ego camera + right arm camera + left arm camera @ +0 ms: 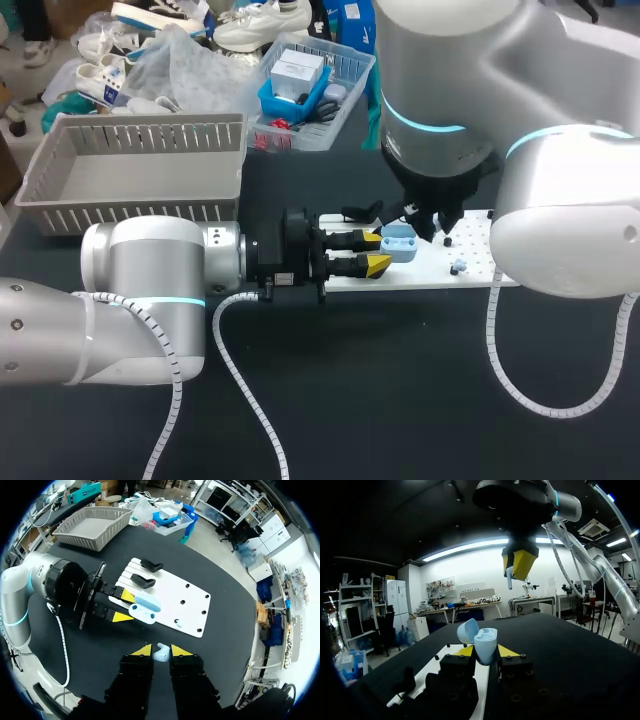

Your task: Pick up each earbud case from the left stands, insert the matching earbuds, close the lid, and place the case in the box.

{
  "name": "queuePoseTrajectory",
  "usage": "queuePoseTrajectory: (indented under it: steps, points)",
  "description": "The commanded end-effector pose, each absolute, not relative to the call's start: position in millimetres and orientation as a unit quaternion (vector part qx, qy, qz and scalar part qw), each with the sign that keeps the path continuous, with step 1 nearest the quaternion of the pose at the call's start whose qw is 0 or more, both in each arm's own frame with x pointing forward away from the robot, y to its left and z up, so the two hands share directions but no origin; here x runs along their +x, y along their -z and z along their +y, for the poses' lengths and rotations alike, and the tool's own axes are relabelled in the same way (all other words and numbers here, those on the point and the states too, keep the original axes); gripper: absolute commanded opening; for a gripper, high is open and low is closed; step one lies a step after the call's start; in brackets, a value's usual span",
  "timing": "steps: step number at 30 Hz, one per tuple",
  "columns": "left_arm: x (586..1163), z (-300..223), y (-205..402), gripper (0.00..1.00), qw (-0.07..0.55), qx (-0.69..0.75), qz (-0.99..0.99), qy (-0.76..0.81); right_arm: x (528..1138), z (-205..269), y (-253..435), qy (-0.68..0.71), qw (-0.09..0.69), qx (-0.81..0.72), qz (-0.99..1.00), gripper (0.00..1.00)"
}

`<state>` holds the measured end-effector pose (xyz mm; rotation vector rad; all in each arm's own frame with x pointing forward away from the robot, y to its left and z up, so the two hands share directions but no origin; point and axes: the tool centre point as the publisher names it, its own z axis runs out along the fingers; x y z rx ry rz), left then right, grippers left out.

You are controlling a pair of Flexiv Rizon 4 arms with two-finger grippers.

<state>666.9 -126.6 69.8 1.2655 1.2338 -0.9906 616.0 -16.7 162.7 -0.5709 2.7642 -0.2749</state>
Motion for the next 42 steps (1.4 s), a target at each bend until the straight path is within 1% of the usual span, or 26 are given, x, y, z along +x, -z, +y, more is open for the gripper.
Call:
queuePoseTrajectory:
  steps: [1, 10, 20, 25, 42]
  points:
    - [667, -127, -69, 0.0, 0.53, 0.53, 0.517, 0.414, 616, -12, -163, 0.099, 0.162, -0.178, 0.965, 0.0]
    - [667, -127, -69, 0.0, 0.53, 0.53, 0.517, 0.414, 623, 2, -163, 0.117, 0.179, -0.078, 0.974, 0.0]
    - [667, -127, -69, 0.0, 0.53, 0.53, 0.517, 0.414, 628, 2, -154, 0.128, 0.152, -0.024, 0.98, 0.0]
    - [667, -127, -69, 0.0, 0.53, 0.53, 0.517, 0.414, 633, 1, -153, 0.103, 0.147, 0.007, 0.984, 0.0]
    - [667, -127, -69, 0.0, 0.53, 0.53, 0.517, 0.414, 632, 4, -151, 0.103, 0.146, 0.008, 0.984, 0.0]
